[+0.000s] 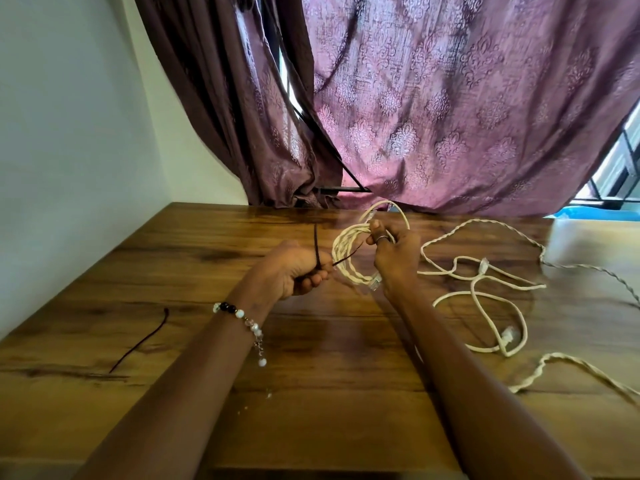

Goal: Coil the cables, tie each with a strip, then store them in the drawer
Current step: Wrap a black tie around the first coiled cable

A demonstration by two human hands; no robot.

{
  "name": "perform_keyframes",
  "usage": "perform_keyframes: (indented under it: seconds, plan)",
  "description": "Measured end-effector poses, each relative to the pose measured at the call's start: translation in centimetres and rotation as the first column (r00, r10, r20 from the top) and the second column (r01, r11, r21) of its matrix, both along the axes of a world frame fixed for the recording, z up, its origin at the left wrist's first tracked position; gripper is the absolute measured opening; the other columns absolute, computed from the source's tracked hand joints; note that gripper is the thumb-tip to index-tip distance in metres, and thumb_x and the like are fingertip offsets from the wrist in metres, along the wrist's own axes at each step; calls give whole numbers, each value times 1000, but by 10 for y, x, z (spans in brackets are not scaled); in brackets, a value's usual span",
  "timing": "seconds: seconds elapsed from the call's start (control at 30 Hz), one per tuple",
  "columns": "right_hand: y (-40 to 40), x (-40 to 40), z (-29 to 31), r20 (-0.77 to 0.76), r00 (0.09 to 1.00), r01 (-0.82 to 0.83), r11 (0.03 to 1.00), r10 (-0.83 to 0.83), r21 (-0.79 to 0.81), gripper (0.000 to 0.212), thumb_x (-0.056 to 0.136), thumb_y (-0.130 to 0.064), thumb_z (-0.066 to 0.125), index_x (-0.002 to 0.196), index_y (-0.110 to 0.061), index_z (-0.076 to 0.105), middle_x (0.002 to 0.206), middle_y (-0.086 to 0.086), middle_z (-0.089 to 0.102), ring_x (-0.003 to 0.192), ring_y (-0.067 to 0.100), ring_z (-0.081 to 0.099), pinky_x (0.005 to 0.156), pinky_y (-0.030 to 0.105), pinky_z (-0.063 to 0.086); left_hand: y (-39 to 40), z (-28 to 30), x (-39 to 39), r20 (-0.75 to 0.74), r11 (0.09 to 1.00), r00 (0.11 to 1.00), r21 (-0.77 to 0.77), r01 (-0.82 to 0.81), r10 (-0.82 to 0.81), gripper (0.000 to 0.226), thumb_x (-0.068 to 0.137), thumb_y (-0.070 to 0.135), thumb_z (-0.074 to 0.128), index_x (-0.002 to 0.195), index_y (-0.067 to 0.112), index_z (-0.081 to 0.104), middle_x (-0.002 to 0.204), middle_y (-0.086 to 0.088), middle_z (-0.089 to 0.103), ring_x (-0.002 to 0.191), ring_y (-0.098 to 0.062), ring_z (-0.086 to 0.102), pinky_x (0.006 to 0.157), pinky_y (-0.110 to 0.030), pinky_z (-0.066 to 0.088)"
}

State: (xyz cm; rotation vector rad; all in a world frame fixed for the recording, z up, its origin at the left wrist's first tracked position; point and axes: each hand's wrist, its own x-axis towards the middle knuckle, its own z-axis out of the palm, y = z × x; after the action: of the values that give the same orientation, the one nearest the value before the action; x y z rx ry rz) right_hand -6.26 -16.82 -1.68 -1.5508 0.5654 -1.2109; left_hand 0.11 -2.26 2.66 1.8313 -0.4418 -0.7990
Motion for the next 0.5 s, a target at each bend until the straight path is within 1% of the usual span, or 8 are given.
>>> perform_keyframes:
  seconds: [0.07, 0.17, 0.2, 0.27, 0.3, 0.37, 0.43, 0.5]
  plan:
    - [0, 0, -1, 9, 1000, 8, 1000, -8, -25, 21, 95, -19, 57, 88, -2, 68, 64, -4, 60, 53, -8, 53, 55, 6, 40, -4, 0, -1, -9, 998, 998, -26, -54, 54, 23, 82, 4, 58, 60, 5, 59, 40, 1, 49, 26, -3, 38, 29, -10, 26]
    - [0, 0, -2, -30, 999, 28, 997, -31, -72, 20, 95, -20, 57, 92, -4, 68, 67, -5, 61, 54, -9, 54, 53, 4, 38, -11, 0, -6, -7, 994, 995, -46, -100, 100, 19, 79, 1, 57, 60, 4, 59, 43, -1, 49, 26, -5, 36, 31, -9, 25]
    - [0, 0, -2, -49, 998, 27, 994, -32, -104, 18, 95, -18, 57, 91, -6, 69, 66, -5, 62, 55, -8, 55, 54, 6, 38, -14, -1, -8, -7, 992, 994, -56, -109, 109, 18, 79, 2, 58, 61, 4, 60, 45, -2, 50, 27, -6, 36, 31, -9, 25]
    - [1, 2, -4, -82, 996, 5, 977, -23, -214, 15, 95, -14, 57, 89, -10, 69, 67, -6, 61, 59, -3, 56, 58, 14, 41, -20, -2, -12, -15, 987, 991, -93, -131, 130, 18, 80, 4, 59, 62, 5, 60, 51, -4, 51, 27, -6, 37, 32, -10, 25]
    - [0, 3, -5, -99, 995, -9, 959, -20, -282, 16, 94, -13, 56, 86, -11, 69, 67, -8, 61, 62, 0, 56, 60, 17, 42, -23, -4, -14, -24, 982, 989, -123, -145, 143, 19, 80, 5, 60, 62, 5, 60, 52, -4, 51, 27, -6, 37, 32, -10, 25]
    - [0, 4, -7, -114, 993, -22, 924, -23, -381, 17, 94, -15, 57, 82, -11, 69, 68, -9, 60, 65, 5, 56, 61, 17, 41, -29, -6, -17, -63, 961, 983, -209, -180, 171, 20, 83, 6, 63, 63, 4, 60, 48, -4, 52, 28, -6, 40, 32, -11, 27]
    - [0, 4, -5, -102, 995, -29, 918, -13, -395, 19, 94, -18, 57, 80, -13, 68, 67, -6, 61, 65, 8, 57, 61, 19, 41, -33, -8, -19, -117, 924, 976, -318, -211, 182, 18, 86, 4, 64, 68, 2, 62, 42, -2, 54, 29, -6, 46, 31, -12, 32]
    - [3, 3, -4, -82, 996, -48, 937, 21, -345, 28, 97, -22, 54, 70, -16, 61, 61, 0, 58, 60, 9, 53, 57, 22, 40, -35, -10, -20, -138, 886, 974, -407, -221, 179, 19, 88, 6, 65, 70, 0, 63, 40, -1, 56, 31, -6, 50, 32, -12, 36]
